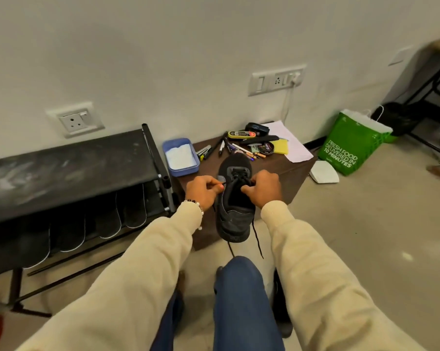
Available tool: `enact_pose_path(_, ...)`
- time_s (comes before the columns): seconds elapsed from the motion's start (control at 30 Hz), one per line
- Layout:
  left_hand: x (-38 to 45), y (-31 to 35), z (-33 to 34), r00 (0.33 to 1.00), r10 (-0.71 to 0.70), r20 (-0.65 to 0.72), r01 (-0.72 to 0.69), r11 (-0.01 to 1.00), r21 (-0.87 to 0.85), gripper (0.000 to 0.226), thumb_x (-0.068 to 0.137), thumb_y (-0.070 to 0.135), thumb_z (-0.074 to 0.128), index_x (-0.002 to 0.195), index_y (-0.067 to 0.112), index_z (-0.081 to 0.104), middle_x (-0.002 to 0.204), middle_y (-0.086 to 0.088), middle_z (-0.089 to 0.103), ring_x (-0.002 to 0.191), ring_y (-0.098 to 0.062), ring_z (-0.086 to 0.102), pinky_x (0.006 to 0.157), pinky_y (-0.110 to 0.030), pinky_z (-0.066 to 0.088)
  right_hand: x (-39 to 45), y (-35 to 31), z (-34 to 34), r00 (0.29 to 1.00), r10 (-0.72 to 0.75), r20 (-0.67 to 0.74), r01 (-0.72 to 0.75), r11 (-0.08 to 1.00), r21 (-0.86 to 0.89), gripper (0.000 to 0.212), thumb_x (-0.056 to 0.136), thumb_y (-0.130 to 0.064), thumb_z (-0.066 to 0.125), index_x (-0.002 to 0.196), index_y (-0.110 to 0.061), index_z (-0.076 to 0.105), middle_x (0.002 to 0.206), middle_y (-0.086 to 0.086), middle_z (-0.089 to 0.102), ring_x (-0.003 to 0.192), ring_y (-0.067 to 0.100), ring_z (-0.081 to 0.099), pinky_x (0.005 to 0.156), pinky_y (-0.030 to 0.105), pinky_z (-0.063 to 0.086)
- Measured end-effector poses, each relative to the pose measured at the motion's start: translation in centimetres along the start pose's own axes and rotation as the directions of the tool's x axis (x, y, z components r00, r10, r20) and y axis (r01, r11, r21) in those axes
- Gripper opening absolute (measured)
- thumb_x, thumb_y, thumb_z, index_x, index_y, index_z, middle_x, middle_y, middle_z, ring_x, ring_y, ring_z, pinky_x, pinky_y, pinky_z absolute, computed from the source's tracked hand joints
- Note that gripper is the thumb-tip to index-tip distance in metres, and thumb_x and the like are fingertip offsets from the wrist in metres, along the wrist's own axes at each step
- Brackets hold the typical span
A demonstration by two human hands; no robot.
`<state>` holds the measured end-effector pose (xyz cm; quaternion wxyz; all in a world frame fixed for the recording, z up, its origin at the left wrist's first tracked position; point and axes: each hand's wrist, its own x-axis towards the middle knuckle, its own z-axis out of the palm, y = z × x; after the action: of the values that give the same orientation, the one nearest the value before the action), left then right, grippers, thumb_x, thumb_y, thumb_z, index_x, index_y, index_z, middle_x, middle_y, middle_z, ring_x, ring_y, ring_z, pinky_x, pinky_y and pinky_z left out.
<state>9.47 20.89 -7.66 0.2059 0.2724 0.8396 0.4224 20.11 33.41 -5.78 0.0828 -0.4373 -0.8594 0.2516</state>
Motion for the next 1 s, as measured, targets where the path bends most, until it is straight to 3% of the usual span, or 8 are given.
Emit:
enact_pose_path(0.17,4.5,-3.6,-0.1,0.998,-0.046,-0.034,0.047,0.999,0.014,0.012,0.091,0.02,0.064,0.091,0.011,0.071,0.094,-0.008,0.071,0.089,-0.021,0.063,0.082,-0.026,0.046,4.4,-1.5,3.9,0.996,0.035,0.079,-0.034,0.999,-0.021,0.031,0.081,-0.031,0.072,0.1,-0.007,0.067,0.095,0.012,0.067,0.086,0.028,0.064,0.078,0.036,0.054)
enact_pose_path(0.33,8.3,-6.3,0.2,0.991,-0.105,-0.079,0.107,0.994,0.011,0.01,0.092,0.019,0.063,0.095,0.012,0.07,0.097,-0.007,0.072,0.095,-0.021,0.065,0.094,-0.037,0.049,8.0,-2.3,7.2,0.995,0.012,0.095,-0.005,0.997,-0.071,0.029,0.082,-0.033,0.069,0.098,-0.008,0.066,0.095,0.014,0.065,0.087,0.031,0.063,0.08,0.041,0.055)
enact_pose_path(0.53,11.0,-8.2,1.4,0.984,-0.151,-0.094,0.152,0.988,0.002,0.014,0.091,0.015,0.064,0.101,0.009,0.07,0.102,-0.009,0.07,0.099,-0.022,0.063,0.093,-0.034,0.048,10.5,-2.2,9.9,0.993,-0.009,0.117,0.017,0.997,-0.07,0.025,0.085,-0.029,0.066,0.093,-0.006,0.064,0.092,0.014,0.064,0.083,0.031,0.062,0.075,0.039,0.055)
enact_pose_path(0.63,11.7,-8.6,2.0,0.983,-0.156,-0.098,0.159,0.987,0.022,0.017,0.092,0.015,0.063,0.105,0.008,0.07,0.105,-0.008,0.069,0.101,-0.022,0.063,0.089,-0.028,0.045,11.0,-1.7,10.6,0.992,0.001,0.124,0.002,1.0,-0.031,0.026,0.085,-0.031,0.067,0.093,-0.006,0.065,0.091,0.015,0.066,0.081,0.029,0.062,0.073,0.036,0.054)
enact_pose_path(0.73,12.4,-8.4,2.5,0.98,-0.157,-0.121,0.158,0.987,-0.003,0.021,0.093,0.016,0.062,0.111,0.009,0.069,0.11,-0.008,0.069,0.105,-0.023,0.062,0.089,-0.027,0.042,11.6,-0.8,9.9,0.972,0.001,0.236,-0.023,0.996,0.09,0.043,0.079,-0.039,0.073,0.11,-0.011,0.066,0.106,0.011,0.066,0.095,0.026,0.063,0.086,0.038,0.053)
enact_pose_path(0.8,13.2,-7.8,2.7,0.98,-0.13,-0.151,0.129,0.991,-0.016,0.021,0.094,0.018,0.06,0.109,0.008,0.07,0.109,-0.009,0.069,0.104,-0.025,0.062,0.092,-0.03,0.045,12.2,-0.3,8.7,0.975,0.015,0.221,-0.069,0.969,0.237,0.05,0.08,-0.042,0.071,0.119,-0.011,0.063,0.112,0.009,0.065,0.106,0.024,0.059,0.094,0.038,0.048)
enact_pose_path(0.93,15.2,-6.1,2.9,0.989,-0.078,-0.124,0.079,0.997,0.009,0.021,0.095,0.016,0.058,0.111,0.01,0.07,0.11,-0.009,0.069,0.105,-0.024,0.061,0.098,-0.035,0.046,14.0,0.5,7.0,0.994,0.107,-0.019,-0.096,0.94,0.326,0.024,0.091,-0.029,0.061,0.095,-0.008,0.072,0.094,0.011,0.07,0.092,0.023,0.062,0.086,0.032,0.047)
enact_pose_path(1.0,16.4,-5.5,3.3,0.994,-0.068,-0.09,0.071,0.997,0.028,0.02,0.094,0.014,0.059,0.11,0.012,0.071,0.111,-0.008,0.068,0.105,-0.024,0.061,0.1,-0.036,0.046,14.7,0.5,7.4,0.994,0.104,0.019,-0.104,0.931,0.35,0.012,0.09,-0.017,0.064,0.092,-0.009,0.073,0.093,0.009,0.071,0.089,0.02,0.063,0.089,0.033,0.049)
